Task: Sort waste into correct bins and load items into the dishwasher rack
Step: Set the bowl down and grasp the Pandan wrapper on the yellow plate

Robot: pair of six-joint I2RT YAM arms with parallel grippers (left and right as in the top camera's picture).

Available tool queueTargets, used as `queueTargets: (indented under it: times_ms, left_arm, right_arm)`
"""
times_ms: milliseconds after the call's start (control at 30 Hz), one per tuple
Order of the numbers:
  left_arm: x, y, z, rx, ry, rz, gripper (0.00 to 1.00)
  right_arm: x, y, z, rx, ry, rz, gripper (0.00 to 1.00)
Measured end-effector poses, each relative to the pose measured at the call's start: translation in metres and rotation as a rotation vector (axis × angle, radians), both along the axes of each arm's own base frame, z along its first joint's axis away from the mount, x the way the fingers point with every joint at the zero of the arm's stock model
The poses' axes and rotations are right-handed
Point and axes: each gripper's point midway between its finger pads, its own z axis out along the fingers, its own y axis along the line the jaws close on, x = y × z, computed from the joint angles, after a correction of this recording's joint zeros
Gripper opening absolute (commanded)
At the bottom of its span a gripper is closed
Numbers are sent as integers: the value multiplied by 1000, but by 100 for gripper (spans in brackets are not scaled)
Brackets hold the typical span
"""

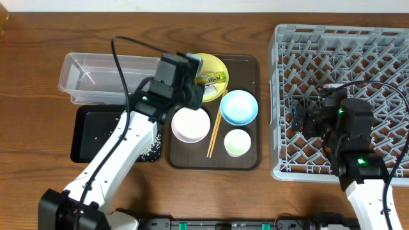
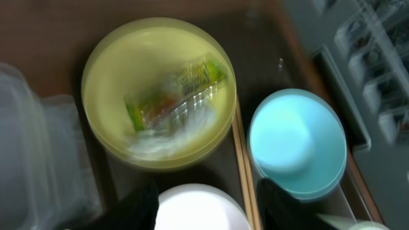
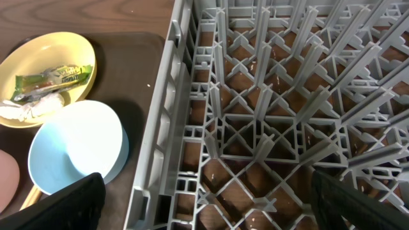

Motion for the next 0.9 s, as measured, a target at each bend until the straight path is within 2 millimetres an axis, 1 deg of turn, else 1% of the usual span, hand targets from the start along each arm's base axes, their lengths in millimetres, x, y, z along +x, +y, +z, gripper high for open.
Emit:
queueTargets:
  times_ms: [67,133,167,267,367,467,567,900]
  left_arm:
    - [12,-5,7,6,-69,-31,54]
    - [23,-9,8,15,-118,-57,61]
    - [28,-11,5,24,-130,-70,64]
    - [41,-17,-14,44,-136,-89,66]
    - [54,-22,-39,60,-129,-102,67]
    - [64,-27,-62,73,-121,-113,68]
    - [70,-29,-78,82,-120,-122,68]
    - [76,-32,-121,153,-104,-190,68]
  right_arm:
    - [0,0,0,0,0,0,99]
    - [0,0,0,0,0,0,99]
    - [0,0,0,0,0,0,99]
    - [0,0,0,0,0,0,99]
    - [0,0,0,0,0,0,99]
    - [0,0,0,0,-1,0,99]
    - [0,0,0,0,0,0,99]
    - [0,0,0,0,-1,0,99]
